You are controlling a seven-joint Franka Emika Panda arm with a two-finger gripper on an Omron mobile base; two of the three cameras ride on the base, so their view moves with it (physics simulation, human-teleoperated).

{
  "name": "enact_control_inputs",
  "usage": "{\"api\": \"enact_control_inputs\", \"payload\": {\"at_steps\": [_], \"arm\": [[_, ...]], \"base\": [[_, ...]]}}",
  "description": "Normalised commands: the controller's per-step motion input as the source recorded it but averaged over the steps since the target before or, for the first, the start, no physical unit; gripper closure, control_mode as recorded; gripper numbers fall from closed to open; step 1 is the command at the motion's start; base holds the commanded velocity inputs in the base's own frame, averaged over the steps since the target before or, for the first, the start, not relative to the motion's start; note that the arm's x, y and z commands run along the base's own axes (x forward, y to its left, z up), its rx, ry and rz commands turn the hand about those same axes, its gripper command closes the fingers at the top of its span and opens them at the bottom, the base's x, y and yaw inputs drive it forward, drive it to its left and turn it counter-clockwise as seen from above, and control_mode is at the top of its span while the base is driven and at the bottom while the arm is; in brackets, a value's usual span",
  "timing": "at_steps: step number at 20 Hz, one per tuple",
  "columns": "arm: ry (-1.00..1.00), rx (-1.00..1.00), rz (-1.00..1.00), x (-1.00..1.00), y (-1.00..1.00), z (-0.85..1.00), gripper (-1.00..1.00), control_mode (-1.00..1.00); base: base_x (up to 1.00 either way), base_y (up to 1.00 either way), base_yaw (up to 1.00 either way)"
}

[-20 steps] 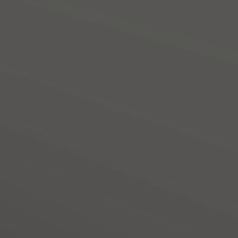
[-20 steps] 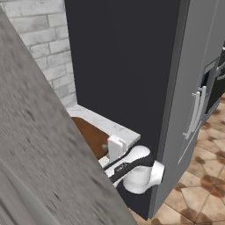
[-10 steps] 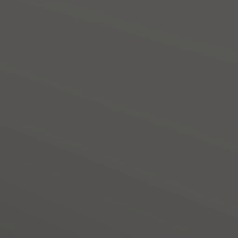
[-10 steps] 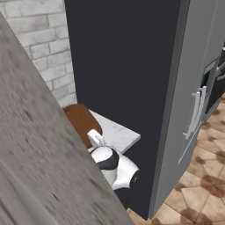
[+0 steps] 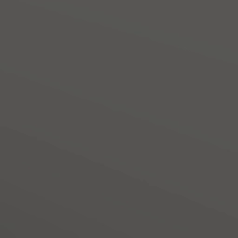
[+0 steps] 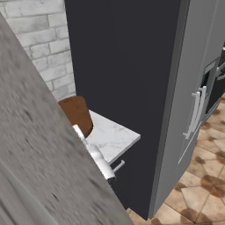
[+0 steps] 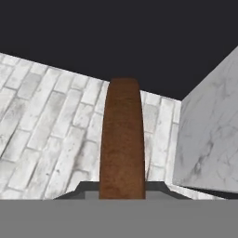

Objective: Move the cutting board and knife to the sink. Then move spray from the cabinet to the counter.

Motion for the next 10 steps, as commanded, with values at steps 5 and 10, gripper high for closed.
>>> {"api": "enact_control_inputs", "payload": {"at_steps": [5, 10], "arm": [[-0.01, 0.05, 0.00, -0.50, 0.00, 0.42, 1.00, -1.00], [-0.03, 0.06, 0.00, -0.61, 0.00, 0.28, 1.00, -1.00]], "base": [[0.00, 0.00, 0.00], [0.00, 0.00, 0.00]]}}
